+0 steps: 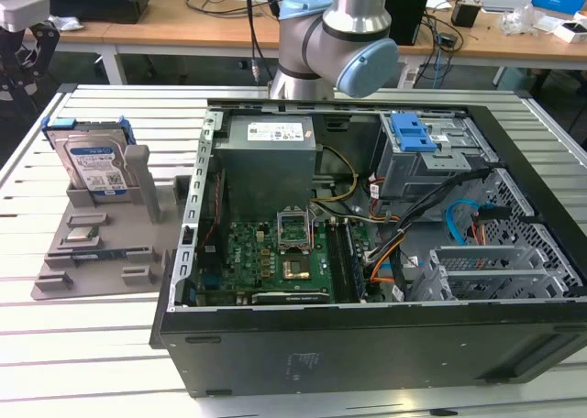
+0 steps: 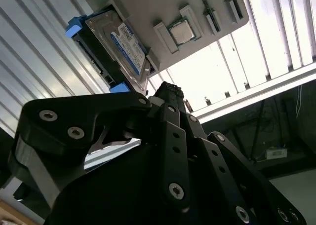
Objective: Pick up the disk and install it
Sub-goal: 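Pick up the disk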
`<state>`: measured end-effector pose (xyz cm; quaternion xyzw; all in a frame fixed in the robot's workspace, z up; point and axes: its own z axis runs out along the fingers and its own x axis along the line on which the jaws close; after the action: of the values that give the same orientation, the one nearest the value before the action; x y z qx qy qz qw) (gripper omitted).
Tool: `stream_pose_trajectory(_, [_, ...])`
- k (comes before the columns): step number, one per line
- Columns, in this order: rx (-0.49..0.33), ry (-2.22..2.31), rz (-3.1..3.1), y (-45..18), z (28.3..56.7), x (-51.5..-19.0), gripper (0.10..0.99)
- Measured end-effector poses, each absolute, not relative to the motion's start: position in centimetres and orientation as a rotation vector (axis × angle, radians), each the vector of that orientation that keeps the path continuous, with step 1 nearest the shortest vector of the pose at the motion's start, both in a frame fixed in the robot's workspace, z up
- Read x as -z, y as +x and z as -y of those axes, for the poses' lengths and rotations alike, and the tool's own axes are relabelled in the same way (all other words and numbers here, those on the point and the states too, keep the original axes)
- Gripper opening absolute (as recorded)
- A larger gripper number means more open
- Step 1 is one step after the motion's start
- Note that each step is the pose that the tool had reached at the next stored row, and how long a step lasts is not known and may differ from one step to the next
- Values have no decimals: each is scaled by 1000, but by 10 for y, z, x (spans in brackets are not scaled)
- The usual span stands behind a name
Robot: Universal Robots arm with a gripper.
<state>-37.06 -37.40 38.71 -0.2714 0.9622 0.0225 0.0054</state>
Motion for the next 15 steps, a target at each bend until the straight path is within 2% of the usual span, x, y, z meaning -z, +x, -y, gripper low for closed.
stream_pose_trajectory(15, [-71,-1039,-2955,-371,374,-387,106])
